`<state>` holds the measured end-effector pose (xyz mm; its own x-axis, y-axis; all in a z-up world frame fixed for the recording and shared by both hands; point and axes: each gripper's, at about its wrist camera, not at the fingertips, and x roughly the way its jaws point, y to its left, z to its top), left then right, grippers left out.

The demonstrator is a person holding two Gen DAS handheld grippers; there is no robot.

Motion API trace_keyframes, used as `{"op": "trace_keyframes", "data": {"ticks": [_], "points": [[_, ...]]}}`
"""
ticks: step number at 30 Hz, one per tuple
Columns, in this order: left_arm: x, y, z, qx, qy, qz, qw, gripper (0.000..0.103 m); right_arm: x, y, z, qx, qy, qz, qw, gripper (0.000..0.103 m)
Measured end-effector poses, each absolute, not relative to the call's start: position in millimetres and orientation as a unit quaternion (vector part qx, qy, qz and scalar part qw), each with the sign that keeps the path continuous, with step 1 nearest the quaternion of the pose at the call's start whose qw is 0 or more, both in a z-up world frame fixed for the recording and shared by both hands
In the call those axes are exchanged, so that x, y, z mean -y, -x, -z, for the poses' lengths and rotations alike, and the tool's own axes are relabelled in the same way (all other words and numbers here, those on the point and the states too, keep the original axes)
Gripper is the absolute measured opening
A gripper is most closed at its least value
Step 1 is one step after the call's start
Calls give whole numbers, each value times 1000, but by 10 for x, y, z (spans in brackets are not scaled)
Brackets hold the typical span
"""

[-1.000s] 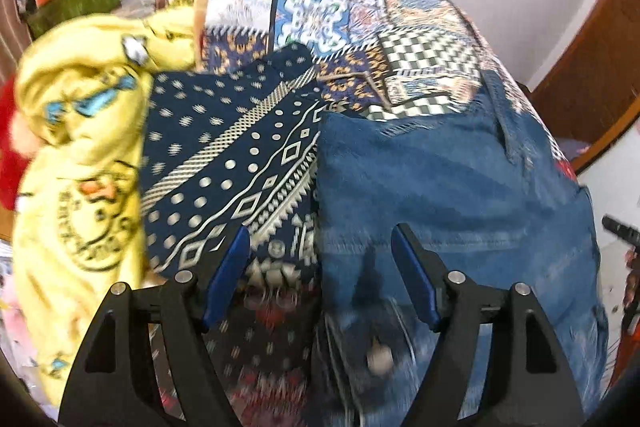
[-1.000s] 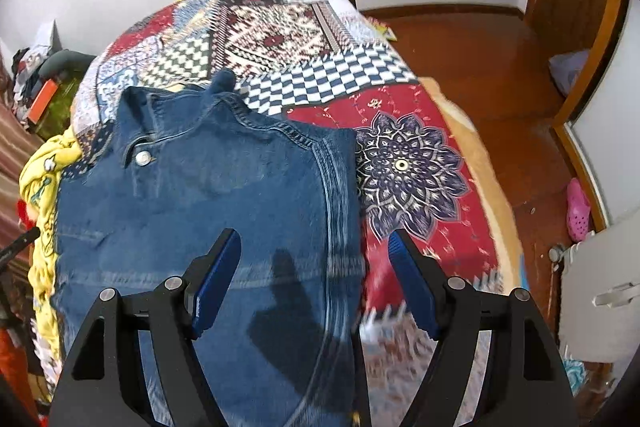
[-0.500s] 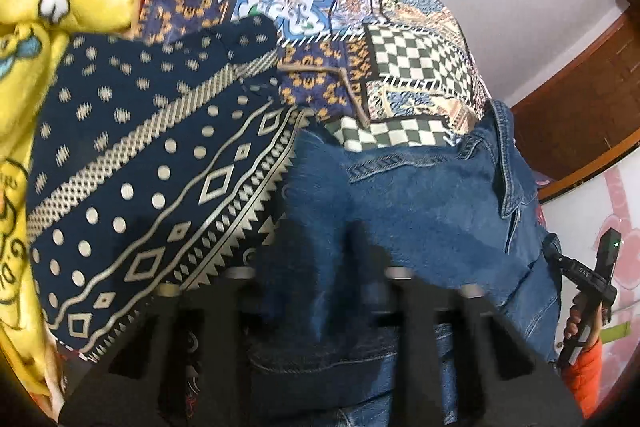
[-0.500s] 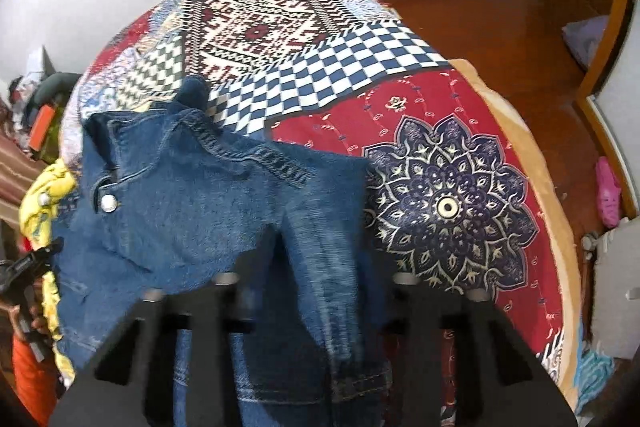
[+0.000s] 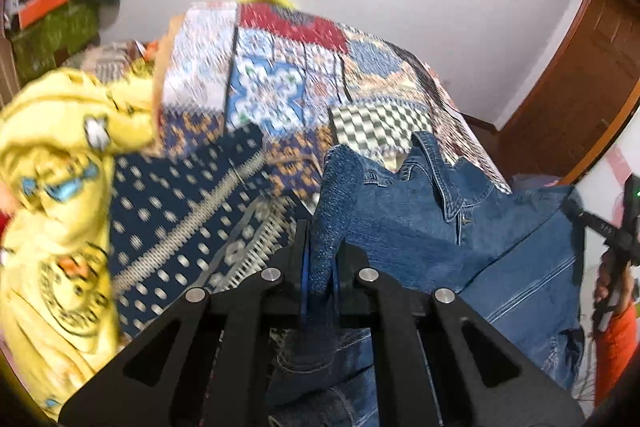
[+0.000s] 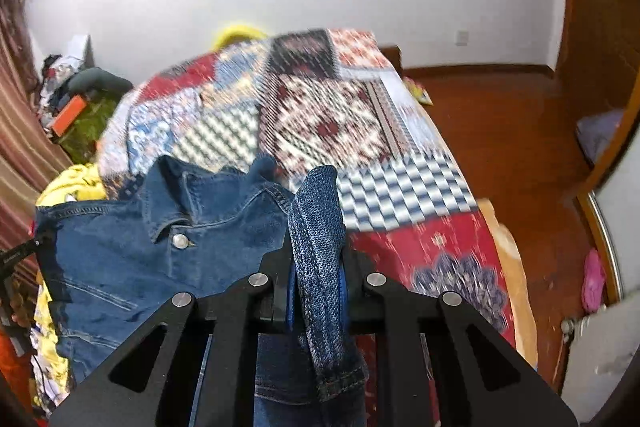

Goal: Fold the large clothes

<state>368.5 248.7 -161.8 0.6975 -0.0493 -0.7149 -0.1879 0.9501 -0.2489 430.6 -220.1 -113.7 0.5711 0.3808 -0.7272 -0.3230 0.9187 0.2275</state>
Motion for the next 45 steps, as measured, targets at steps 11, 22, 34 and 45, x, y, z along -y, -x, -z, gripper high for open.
{"op": "trace_keyframes", "data": {"ticks": [11,22,34,45], "points": [[-2933,-4220,2357,-451,176,-85,871,8,1839,-4958,1771,-468,-26,-153,870,14],[-2758,-4217,2603,-484,102,-105,863,13,1790,-4902,2011,-483,24,-149,862,19],[-2350,-3396,1662,-423,57,-83,901,44,1944,-4018,1195,-421,66,-177,887,77],[-1976,-2433,1447,-413,55,-60,907,83,2337,-3123,996,-421,52,-202,883,84]]}}
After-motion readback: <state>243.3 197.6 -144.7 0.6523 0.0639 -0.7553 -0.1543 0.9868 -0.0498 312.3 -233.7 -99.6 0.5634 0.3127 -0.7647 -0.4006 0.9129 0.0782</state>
